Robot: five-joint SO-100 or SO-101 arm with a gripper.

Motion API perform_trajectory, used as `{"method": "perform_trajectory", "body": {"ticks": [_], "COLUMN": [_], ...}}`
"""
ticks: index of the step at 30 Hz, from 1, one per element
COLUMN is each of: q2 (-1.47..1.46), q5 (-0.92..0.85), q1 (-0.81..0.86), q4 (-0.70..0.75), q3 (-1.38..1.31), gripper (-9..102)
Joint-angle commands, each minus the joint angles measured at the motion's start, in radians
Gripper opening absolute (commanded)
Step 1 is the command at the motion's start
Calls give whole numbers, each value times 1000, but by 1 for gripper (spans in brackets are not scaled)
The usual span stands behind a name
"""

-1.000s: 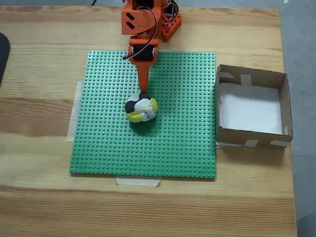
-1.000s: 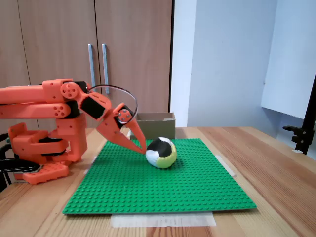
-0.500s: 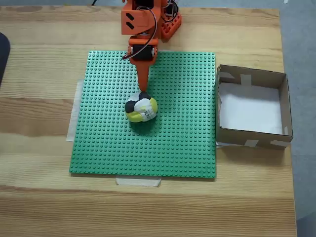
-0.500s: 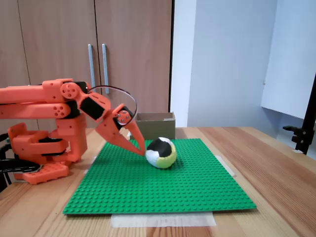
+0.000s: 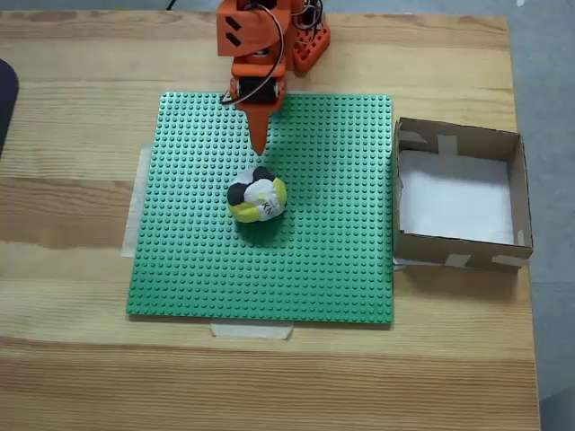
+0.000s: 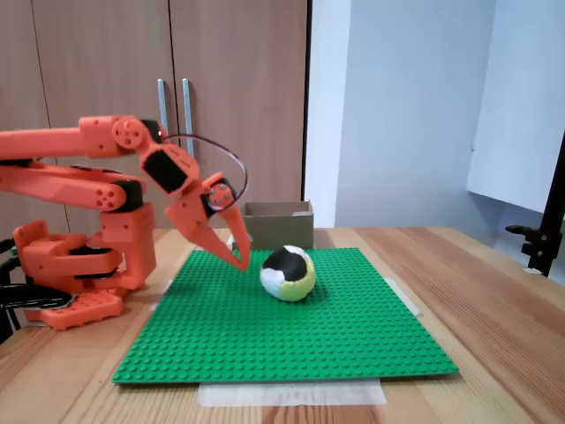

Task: Pick the ball and put it in the box.

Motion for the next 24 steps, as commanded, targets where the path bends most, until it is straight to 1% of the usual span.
{"method": "perform_trajectory", "body": {"ticks": [1,10,24], "q2": [-80,-344,-669], "q5": [14,75,83], "q1": [3,-6,-6], "q4": [41,138,250], "q3": [-156,-439,-730], "gripper": [-1,-1,-1]}}
